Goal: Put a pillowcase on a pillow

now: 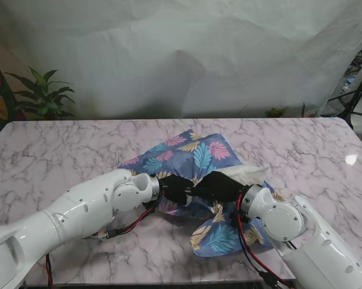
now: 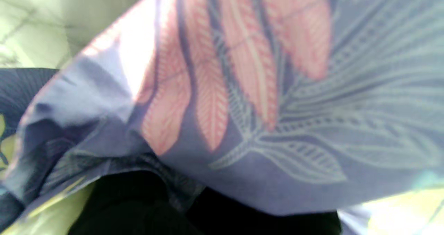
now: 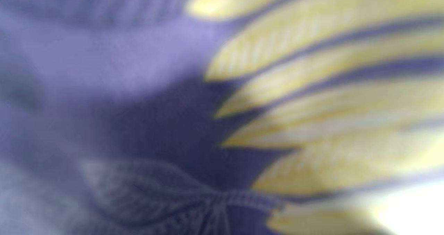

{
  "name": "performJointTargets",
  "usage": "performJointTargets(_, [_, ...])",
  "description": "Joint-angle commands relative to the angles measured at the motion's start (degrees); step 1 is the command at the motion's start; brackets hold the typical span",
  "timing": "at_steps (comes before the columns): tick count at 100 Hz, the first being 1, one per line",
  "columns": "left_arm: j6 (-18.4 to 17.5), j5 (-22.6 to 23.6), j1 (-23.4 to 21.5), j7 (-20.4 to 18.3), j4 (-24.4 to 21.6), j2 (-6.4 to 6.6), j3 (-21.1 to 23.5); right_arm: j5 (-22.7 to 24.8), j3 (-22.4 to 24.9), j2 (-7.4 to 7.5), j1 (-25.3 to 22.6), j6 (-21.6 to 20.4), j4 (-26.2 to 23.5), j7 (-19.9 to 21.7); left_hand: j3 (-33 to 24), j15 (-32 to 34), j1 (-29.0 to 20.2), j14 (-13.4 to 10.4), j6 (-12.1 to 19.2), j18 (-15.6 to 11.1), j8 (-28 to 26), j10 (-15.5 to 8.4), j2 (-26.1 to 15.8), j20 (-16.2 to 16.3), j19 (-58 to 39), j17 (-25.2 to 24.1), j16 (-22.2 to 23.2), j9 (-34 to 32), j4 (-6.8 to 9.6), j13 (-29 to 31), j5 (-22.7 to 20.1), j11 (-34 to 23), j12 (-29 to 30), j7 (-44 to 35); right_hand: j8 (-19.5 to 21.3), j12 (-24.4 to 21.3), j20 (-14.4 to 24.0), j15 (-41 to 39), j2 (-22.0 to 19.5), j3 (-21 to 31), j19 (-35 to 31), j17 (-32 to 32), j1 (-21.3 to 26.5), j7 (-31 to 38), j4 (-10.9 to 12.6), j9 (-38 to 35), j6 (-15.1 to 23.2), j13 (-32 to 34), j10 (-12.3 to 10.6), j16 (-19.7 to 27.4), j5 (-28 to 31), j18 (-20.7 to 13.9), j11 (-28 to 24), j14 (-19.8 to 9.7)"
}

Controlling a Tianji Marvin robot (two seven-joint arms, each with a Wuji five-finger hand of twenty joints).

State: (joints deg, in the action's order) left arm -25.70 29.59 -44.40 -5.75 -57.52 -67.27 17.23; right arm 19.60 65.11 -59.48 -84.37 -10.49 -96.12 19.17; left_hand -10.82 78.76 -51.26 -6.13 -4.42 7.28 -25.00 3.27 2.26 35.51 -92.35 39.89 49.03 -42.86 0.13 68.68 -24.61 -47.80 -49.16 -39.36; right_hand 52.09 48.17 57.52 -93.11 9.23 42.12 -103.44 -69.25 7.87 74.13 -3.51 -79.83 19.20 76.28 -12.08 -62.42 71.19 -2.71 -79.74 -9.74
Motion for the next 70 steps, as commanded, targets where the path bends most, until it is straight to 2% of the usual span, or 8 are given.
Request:
performJointTargets(1, [-1.08, 0.79, -0.96, -3.43, 1.80, -0.43, -3.06, 0.71, -0.53, -1.35, 1.14, 0.68, -0.71, -1.93, -22.48, 3.71, -6.59, -2.30, 7.85, -3.30, 0.62, -7.89, -0.12, -0.71, -4.49, 0.06, 0.59, -13.60, 11.21, 3.04, -5.51, -22.90, -4.31, 0.14, -0.09, 0.88, -0.29, -8.37, 0.48, -1.44, -16.53, -3.90, 0.26, 1.90, -1.07, -3.07, 8.53, -0.34, -1.64, 0.42, 1.43, -25.51, -5.91, -6.54])
performJointTargets(23, [-2.27, -0.53, -0.06, -5.06, 2.31, -0.64, -4.81, 1.88, -3.16, -2.62, 4.27, 5.06, 2.12, -5.94, -23.91, 3.96, -4.85, -1.81, 8.00, -3.49, 1.03, -8.54, 0.12, -1.06, -4.16, -0.99, 1.01, -13.98, 13.45, 2.91, -5.25, -22.98, -4.55, 1.00, -1.00, -1.59, -5.10, -7.36, 1.21, -2.82, -16.53, -3.54, 3.15, -0.19, -1.58, -3.20, 8.06, -0.36, -0.85, 4.40, -5.88, -25.67, 0.62, -5.47])
performJointTargets(44, [-2.46, 2.09, -2.29, -2.23, 0.53, 0.41, -1.53, 0.63, -5.36, -2.45, 8.62, 7.71, 6.75, -3.00, -21.69, 1.16, -4.53, 1.16, 7.62, -3.68, 2.89, -9.45, 0.05, -0.49, -0.10, -5.64, 2.07, -12.09, 12.43, -1.65, -3.90, -20.49, -4.37, 4.67, -2.14, -3.34, -10.08, -4.73, 1.70, -2.76, -16.53, -2.95, 4.71, -0.84, -2.62, -3.21, 7.45, -0.36, -0.70, 6.70, -11.60, -25.26, 6.19, -5.09])
performJointTargets(51, [-3.20, 3.84, -4.19, 1.17, 0.32, 0.59, 1.41, 0.82, -5.58, -2.05, 9.43, 8.62, 7.97, -1.00, -20.95, -3.16, -5.14, 3.11, 7.04, -3.58, 3.42, -10.47, 1.26, 0.42, 4.69, -9.90, 3.45, -10.25, 6.92, -6.40, -2.31, -17.43, -4.71, 5.56, -2.47, -2.78, -10.03, -5.49, 1.77, -2.52, -16.53, -3.07, 4.64, -0.67, -2.80, -3.18, 7.42, -0.37, -1.24, 6.37, -11.40, -25.98, 5.43, -5.79])
performJointTargets(55, [-3.88, 4.89, -4.97, 2.64, 0.19, 0.66, 2.74, 0.70, -5.60, -1.93, 9.68, 9.19, 8.70, -0.29, -21.60, -4.49, -4.86, 3.55, 6.96, -3.42, 3.45, -10.81, 2.26, 0.44, 6.13, -10.94, 3.44, -10.02, 5.41, -7.82, -2.28, -16.85, -4.77, 5.60, -2.62, -2.55, -9.79, -5.78, 1.87, -2.34, -16.53, -3.13, 4.70, -0.58, -2.85, -3.23, 7.23, -0.37, -1.31, 6.18, -11.21, -26.25, 5.06, -5.99])
performJointTargets(59, [-4.33, 5.84, -5.74, 3.62, -0.48, 1.01, 4.11, 0.39, -5.54, -1.82, 9.85, 9.76, 9.41, 0.44, -21.08, -8.72, -6.17, 4.68, 6.92, -3.73, 3.80, -11.16, 4.15, 0.00, 10.26, -14.31, 3.75, -7.90, 0.17, -11.93, -0.82, -13.74, -5.19, 6.31, -2.76, -2.32, -9.44, -6.04, 2.01, -2.14, -16.53, -3.21, 4.78, -0.50, -2.88, -3.27, 6.91, -0.36, -1.35, 6.01, -10.94, -26.39, 4.60, -6.21])
performJointTargets(64, [-5.30, 7.55, -6.58, 5.84, -0.75, 1.17, 5.72, 0.18, -5.39, -1.69, 9.98, 10.36, 10.28, 1.16, -20.77, -11.56, -5.53, 4.43, 6.89, -4.26, 4.15, -11.25, 6.80, -0.57, 13.22, -16.37, 3.76, -6.13, -2.28, -14.90, 0.33, -11.52, -5.43, 6.99, -2.92, -2.05, -8.87, -6.37, 2.16, -1.86, -16.53, -3.30, 4.80, -0.42, -2.92, -3.26, 6.71, -0.36, -1.49, 5.78, -10.59, -26.57, 3.99, -6.47])
performJointTargets(70, [-6.72, 8.13, -7.59, 6.84, -1.16, 1.48, 7.74, 0.46, -5.10, -1.44, 9.98, 11.01, 11.00, 2.12, -23.95, -21.80, -2.77, 5.48, 7.15, -4.62, 5.39, -7.35, 13.14, -1.15, 21.62, -22.74, 3.31, 0.59, -5.28, -23.67, 3.05, -0.70, -8.72, 9.09, -3.14, -1.82, -8.11, -6.59, 2.24, -1.46, -16.53, -3.38, 4.61, -0.36, -3.02, -3.22, 6.51, -0.36, -1.67, 5.54, -10.30, -26.79, 3.44, -6.74])
